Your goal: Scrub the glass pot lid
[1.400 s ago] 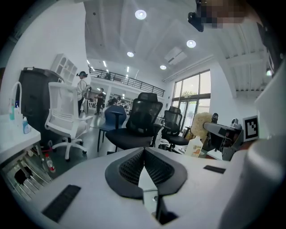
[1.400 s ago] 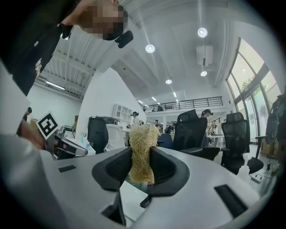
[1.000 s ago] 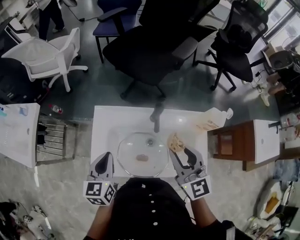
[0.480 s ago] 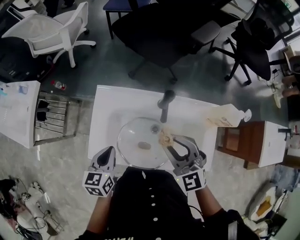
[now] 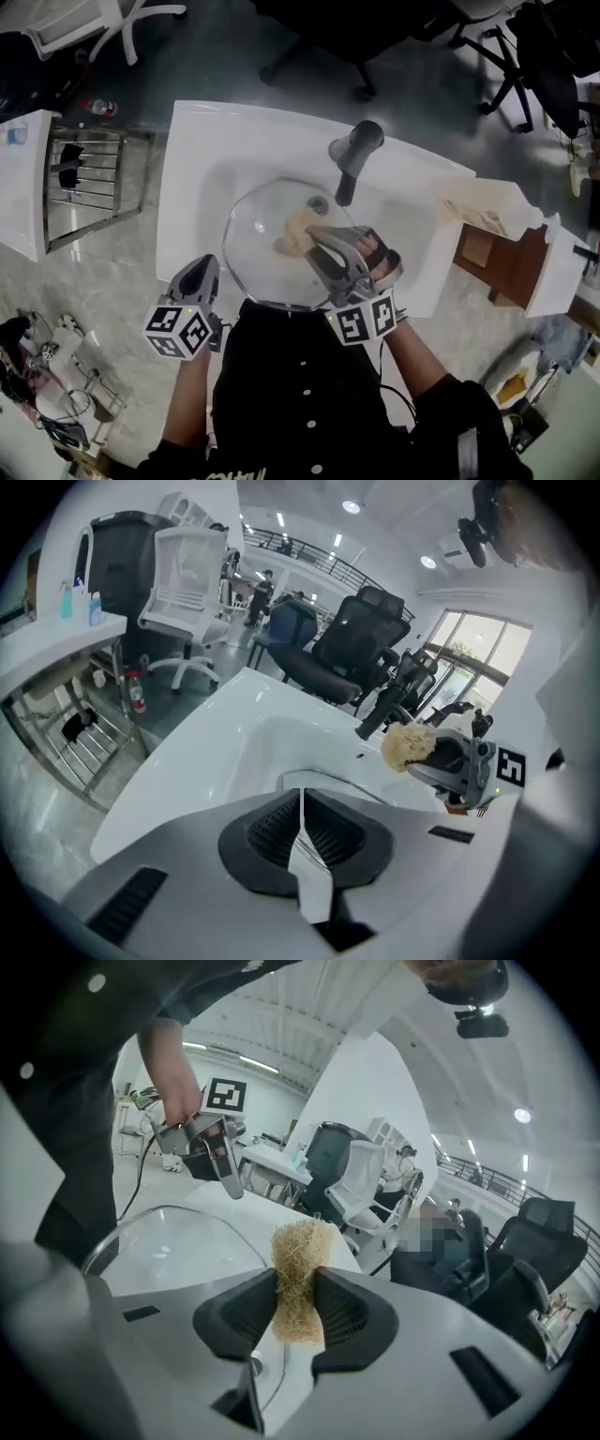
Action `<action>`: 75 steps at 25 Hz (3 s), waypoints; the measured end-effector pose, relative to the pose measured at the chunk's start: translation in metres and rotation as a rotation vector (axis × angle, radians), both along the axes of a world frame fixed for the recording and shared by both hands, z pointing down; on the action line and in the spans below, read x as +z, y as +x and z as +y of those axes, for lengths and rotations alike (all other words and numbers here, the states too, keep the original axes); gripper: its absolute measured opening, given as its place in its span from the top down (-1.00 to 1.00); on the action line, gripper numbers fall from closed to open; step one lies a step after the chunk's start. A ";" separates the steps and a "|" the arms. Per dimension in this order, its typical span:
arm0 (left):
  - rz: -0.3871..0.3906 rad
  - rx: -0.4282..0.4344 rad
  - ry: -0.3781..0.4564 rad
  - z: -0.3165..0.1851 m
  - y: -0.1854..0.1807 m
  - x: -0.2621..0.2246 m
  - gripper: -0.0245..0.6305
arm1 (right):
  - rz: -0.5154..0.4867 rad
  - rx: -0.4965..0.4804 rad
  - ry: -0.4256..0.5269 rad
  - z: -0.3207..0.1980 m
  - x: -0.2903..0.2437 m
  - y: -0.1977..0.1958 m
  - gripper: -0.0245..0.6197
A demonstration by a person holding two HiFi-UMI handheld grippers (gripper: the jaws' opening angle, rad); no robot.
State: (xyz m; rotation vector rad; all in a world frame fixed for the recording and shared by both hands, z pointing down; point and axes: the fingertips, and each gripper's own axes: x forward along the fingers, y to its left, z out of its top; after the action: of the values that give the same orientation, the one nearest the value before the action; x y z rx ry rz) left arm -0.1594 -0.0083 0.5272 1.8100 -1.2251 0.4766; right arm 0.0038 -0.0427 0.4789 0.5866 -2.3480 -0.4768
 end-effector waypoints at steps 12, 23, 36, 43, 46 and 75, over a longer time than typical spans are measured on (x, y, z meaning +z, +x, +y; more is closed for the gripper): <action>0.100 -0.030 -0.247 -0.003 0.011 0.047 0.20 | 0.122 -0.121 0.054 -0.018 0.083 -0.029 0.50; 0.054 0.164 -0.385 -0.006 0.033 0.070 0.12 | 0.148 -0.150 0.085 -0.031 0.106 -0.032 0.50; -0.098 0.348 -0.443 0.001 0.031 0.083 0.32 | 0.209 -0.262 0.080 -0.035 0.142 -0.055 0.50; -0.103 0.335 -0.446 0.002 0.029 0.084 0.33 | 0.267 -0.316 0.043 -0.040 0.160 -0.066 0.51; -0.104 0.332 -0.445 0.002 0.029 0.084 0.33 | 0.273 -0.312 -0.013 -0.041 0.162 -0.067 0.51; -0.089 0.316 -0.428 0.001 0.030 0.082 0.34 | 0.585 -0.332 -0.196 -0.017 0.174 0.037 0.52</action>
State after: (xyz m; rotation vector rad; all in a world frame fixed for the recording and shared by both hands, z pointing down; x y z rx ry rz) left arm -0.1292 -0.0073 0.6090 1.6221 -0.8130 0.9313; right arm 0.0407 -0.0594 0.6530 -0.0460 -1.8925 -0.4788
